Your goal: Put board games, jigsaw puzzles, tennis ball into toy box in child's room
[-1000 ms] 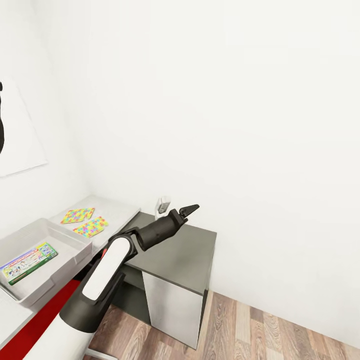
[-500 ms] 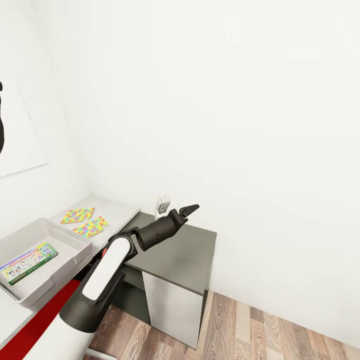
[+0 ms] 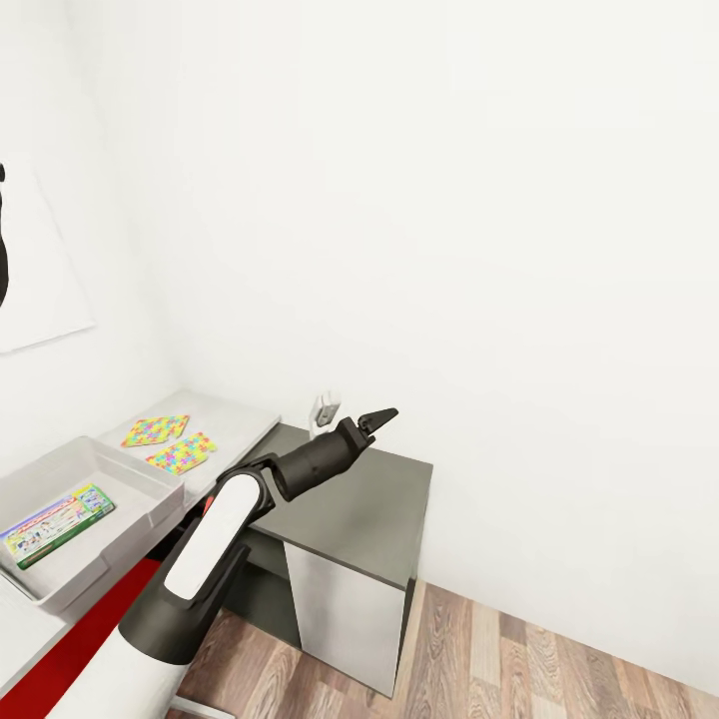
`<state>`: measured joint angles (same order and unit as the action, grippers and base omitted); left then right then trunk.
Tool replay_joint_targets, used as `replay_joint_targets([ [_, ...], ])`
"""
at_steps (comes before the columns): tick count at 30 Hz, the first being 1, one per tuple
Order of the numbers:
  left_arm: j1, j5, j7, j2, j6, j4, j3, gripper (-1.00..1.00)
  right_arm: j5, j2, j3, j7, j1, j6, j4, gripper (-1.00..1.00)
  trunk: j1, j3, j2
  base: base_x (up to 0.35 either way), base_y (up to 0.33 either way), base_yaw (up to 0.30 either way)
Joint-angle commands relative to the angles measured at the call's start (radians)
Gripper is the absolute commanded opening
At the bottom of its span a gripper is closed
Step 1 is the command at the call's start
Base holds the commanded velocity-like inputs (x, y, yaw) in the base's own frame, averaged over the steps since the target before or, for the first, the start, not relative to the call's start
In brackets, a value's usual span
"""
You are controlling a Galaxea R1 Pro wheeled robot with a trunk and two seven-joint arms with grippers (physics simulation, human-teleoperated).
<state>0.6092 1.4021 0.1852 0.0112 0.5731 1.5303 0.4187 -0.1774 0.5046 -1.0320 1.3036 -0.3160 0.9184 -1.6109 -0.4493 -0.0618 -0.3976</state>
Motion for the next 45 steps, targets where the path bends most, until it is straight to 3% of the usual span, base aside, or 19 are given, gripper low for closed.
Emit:
replay_joint_targets([
  [1,0.001,0.011,0.009,0.0,0.002,0.001,0.0,1.0,-0.01,0.0,-0.001,0.01,-0.002,0.008,-0.001,1.0,-0.001,-0.002,-0.002,0.0,0.0,0.0],
  [12,-0.002,0.002,0.008,-0.008,0.003,0.003,-0.017,1.0,-0.004,-0.017,0.008,0.015,-0.002,0.024,-0.003,1.0,-0.001,-0.002,-0.002,0.0,0.0,-0.095],
  [33,-0.003,-0.005,0.009,-0.011,0.004,0.0,-0.025,1.0,-0.011,-0.034,0.03,0.012,-0.003,0.035,-0.003,1.0,-0.001,-0.002,-0.002,0.0,0.0,-0.254],
  [45,-0.003,-0.007,0.011,-0.008,0.004,-0.01,-0.022,1.0,-0.016,-0.047,0.122,-0.021,-0.007,0.034,0.021,1.0,-0.001,-0.002,-0.002,0.0,0.0,-0.28],
])
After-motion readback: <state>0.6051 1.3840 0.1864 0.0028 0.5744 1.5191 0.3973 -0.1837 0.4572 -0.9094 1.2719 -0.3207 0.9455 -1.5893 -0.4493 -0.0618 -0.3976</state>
